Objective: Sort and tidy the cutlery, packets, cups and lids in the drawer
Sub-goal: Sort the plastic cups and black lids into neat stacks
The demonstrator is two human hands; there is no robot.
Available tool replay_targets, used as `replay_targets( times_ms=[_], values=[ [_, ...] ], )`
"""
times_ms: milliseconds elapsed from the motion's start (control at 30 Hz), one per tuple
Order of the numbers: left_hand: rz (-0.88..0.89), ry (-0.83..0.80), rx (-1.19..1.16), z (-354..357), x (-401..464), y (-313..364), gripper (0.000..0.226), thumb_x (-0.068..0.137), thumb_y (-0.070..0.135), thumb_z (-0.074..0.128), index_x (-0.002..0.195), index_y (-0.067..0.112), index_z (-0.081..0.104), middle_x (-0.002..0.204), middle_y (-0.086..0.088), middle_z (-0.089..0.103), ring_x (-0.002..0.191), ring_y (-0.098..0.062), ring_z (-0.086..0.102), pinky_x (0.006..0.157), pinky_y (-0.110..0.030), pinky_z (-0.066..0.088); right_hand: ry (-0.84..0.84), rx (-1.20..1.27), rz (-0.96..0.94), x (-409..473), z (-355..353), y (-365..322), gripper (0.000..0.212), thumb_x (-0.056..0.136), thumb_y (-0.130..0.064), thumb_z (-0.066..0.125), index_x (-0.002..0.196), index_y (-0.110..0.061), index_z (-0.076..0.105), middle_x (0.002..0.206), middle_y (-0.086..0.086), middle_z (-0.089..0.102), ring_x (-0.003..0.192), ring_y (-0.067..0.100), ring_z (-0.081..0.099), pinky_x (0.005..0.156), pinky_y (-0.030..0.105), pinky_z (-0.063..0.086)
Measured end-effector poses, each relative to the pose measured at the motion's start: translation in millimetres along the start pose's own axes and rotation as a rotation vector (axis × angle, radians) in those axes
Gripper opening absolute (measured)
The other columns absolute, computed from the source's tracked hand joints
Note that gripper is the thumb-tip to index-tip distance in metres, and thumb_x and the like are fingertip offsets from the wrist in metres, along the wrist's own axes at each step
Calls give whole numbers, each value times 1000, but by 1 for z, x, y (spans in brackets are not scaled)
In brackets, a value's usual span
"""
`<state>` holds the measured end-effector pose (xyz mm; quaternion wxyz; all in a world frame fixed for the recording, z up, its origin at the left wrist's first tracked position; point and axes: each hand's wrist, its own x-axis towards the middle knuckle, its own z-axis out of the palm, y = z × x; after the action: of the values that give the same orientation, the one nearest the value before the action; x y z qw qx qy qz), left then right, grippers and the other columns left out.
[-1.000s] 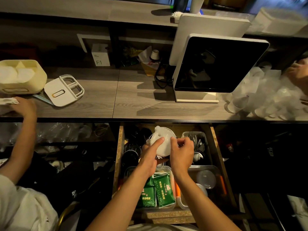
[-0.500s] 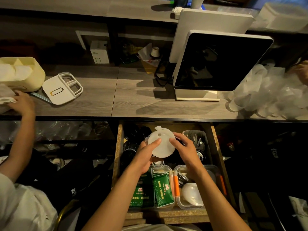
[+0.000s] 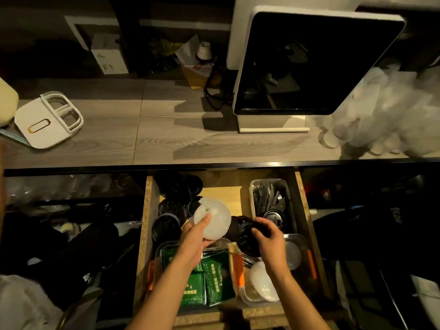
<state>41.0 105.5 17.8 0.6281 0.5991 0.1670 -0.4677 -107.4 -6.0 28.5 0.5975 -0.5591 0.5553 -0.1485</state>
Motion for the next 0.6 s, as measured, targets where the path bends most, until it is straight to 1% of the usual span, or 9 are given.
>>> replay_targets(
  times_ms=[33, 100, 167, 233, 300, 367, 433, 467, 600],
  values=[
    [-6, 2, 19, 2, 8, -1, 33, 94, 20, 66, 123, 15, 50, 124, -8, 55, 101, -23, 60, 71, -39, 59, 52, -11, 12, 7, -7, 3, 37, 90, -2, 64, 122, -21, 64, 115, -4, 66, 107, 14, 63, 93, 40, 55],
    [-10, 5, 58, 14, 25, -2, 33, 93, 21, 67, 121, 15, 51, 121, -8, 56, 102, -24, 60, 75, -41, 60, 132, -53, 10, 28, -19, 8, 40, 89, -5, 66, 126, -19, 62, 120, -2, 64, 113, 18, 61, 97, 44, 53],
    [2, -1, 86, 30, 46, -1, 25, 94, 18, 65, 116, 16, 54, 116, -7, 58, 99, -22, 60, 74, -40, 58, 147, -53, 15, 51, -27, 9, 34, 91, -4, 62, 121, -21, 65, 118, 5, 67, 113, 23, 63, 95, 49, 54],
    [13, 6, 137, 50, 71, -2, 22, 97, 16, 61, 117, 14, 53, 114, -8, 58, 99, -22, 60, 70, -36, 56, 155, -78, 1, 75, -32, 7, 34, 92, -2, 55, 118, -21, 66, 115, 7, 68, 112, 23, 63, 96, 48, 54],
    [20, 23, 190, 66, 96, -8, 26, 98, 15, 59, 123, 11, 51, 120, -12, 58, 104, -26, 59, 66, -33, 54, 160, -108, -27, 95, -35, 5, 34, 93, -2, 53, 116, -22, 68, 114, 5, 69, 111, 22, 63, 97, 48, 53],
    [43, 52, 263, 78, 124, -22, 33, 97, 15, 61, 129, 9, 52, 128, -14, 58, 110, -29, 59, 65, -31, 54, 165, -116, -37, 117, -37, 10, 32, 93, -3, 57, 110, -28, 69, 110, 4, 70, 107, 21, 65, 95, 49, 54],
    [70, 86, 312, 86, 146, -34, 37, 97, 16, 62, 132, 9, 52, 130, -13, 56, 114, -30, 58, 71, -33, 57, 190, -88, -11, 134, -38, 14, 32, 93, -4, 58, 103, -33, 68, 106, 3, 71, 103, 20, 67, 94, 48, 55],
    [78, 101, 327, 89, 157, -40, 38, 97, 16, 62, 133, 10, 52, 131, -12, 55, 115, -29, 56, 73, -34, 58, 192, -71, -7, 141, -39, 15, 33, 94, -4, 58, 102, -35, 67, 106, 2, 71, 103, 19, 67, 94, 47, 55],
    [80, 157, 326, 95, 194, -57, 43, 95, 15, 64, 137, 11, 53, 135, -10, 53, 117, -28, 54, 71, -32, 59, 172, -56, -32, 164, -43, 23, 33, 94, -4, 59, 105, -35, 66, 111, 0, 69, 109, 17, 65, 98, 45, 53]
  ],
)
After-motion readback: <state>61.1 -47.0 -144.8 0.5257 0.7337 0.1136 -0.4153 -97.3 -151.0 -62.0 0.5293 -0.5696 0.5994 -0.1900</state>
